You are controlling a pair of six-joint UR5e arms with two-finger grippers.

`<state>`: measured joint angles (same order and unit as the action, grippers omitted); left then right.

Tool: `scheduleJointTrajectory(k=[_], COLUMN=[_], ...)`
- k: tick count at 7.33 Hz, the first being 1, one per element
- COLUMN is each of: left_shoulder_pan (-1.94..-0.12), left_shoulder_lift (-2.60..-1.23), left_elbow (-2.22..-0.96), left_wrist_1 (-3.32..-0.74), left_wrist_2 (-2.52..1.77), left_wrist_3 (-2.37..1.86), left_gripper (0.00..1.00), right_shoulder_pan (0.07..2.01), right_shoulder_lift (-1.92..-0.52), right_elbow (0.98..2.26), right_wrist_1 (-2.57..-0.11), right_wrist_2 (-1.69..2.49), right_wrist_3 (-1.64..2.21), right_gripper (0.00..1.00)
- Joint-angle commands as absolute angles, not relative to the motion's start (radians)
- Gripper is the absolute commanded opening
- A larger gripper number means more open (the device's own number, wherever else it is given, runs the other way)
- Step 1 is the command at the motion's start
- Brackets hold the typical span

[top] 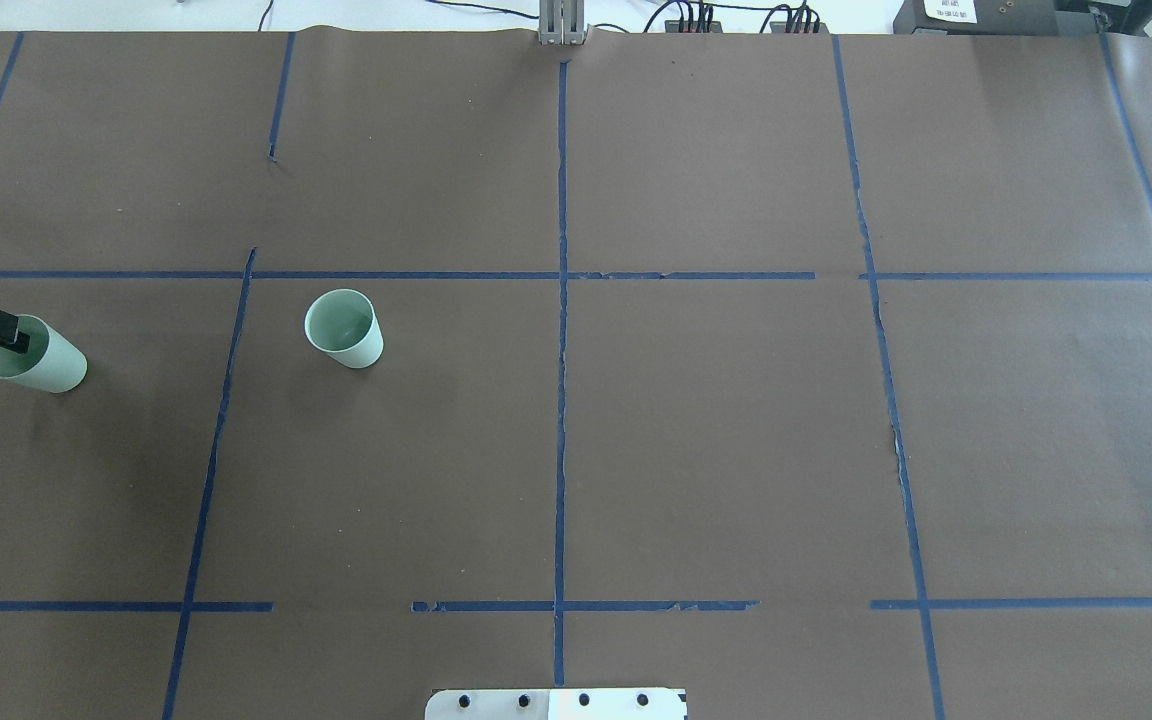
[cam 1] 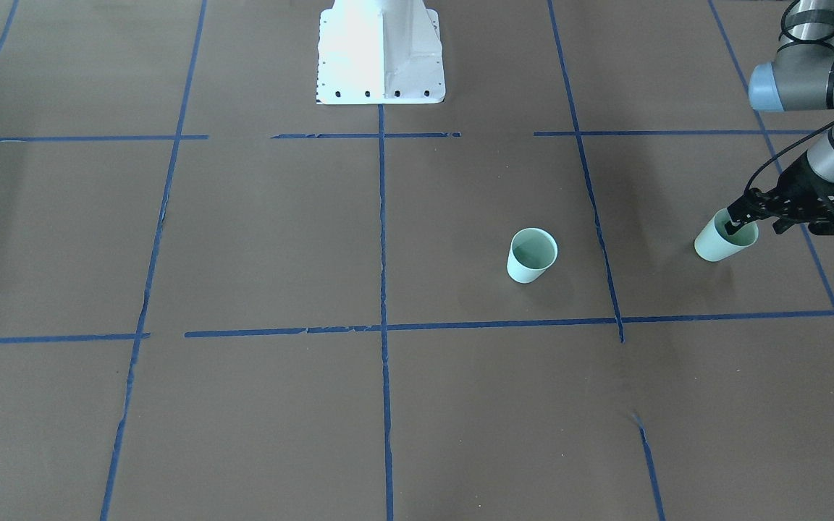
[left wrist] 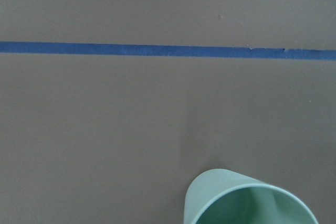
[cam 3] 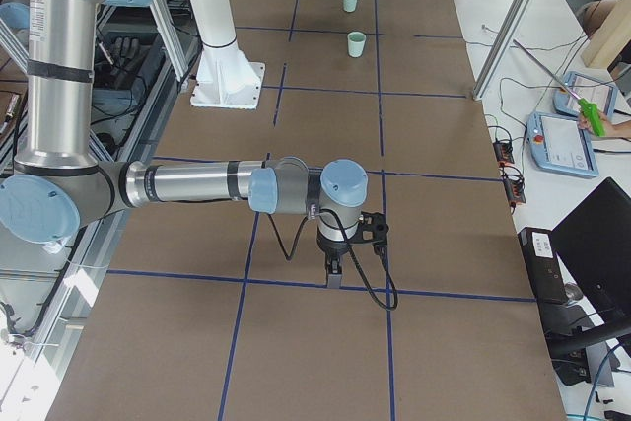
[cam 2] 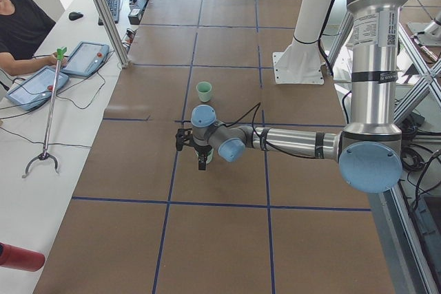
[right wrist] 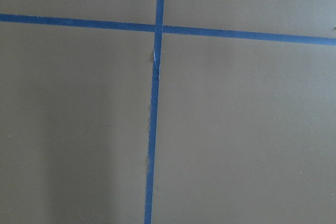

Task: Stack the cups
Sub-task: 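Lower the left gripper onto the outer pale green cup and grasp its rim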

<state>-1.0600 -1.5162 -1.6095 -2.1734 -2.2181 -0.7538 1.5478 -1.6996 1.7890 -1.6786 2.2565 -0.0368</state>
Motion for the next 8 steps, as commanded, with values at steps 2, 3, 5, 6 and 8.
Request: scheduleJointTrajectory(k=[2,3,5,6,8], left_shoulder_pan=[-1.054,-1.054,-1.054,-1.064,-1.109], left_shoulder_lift=[-1.517,-1.517,-1.516,-1.513,-1.468], left_elbow=[-1.605,-1.605,-1.609,-1.652,-1.797], left_wrist_1=[-2.174,-2.174,-2.174,-2.169,-2.1], left_wrist_2=[-2.209,-2.21,-2.214,-2.223,-2.326], left_wrist_3=[-0.746,-0.746,-0.749,-0.744,-0.736], left_gripper=[0.17,0.0,0.0,0.0,0.0], right_shoulder_pan=[1.548,1.548,1.548,1.548,1.548], right_shoulder_lift=[-1.7,-1.7,-1.7,-1.7,-1.7], right_elbow=[1.789,1.789,1.789,1.789,1.79], right_wrist_1=[-1.68,-1.678,-1.678,-1.678,-1.678], right_wrist_2=[2.256,2.256,2.256,2.256,2.256], right_wrist_3=[-0.037,-0.037,-0.037,-0.037,-0.037], right_gripper=[1.0,1.0,1.0,1.0,1.0])
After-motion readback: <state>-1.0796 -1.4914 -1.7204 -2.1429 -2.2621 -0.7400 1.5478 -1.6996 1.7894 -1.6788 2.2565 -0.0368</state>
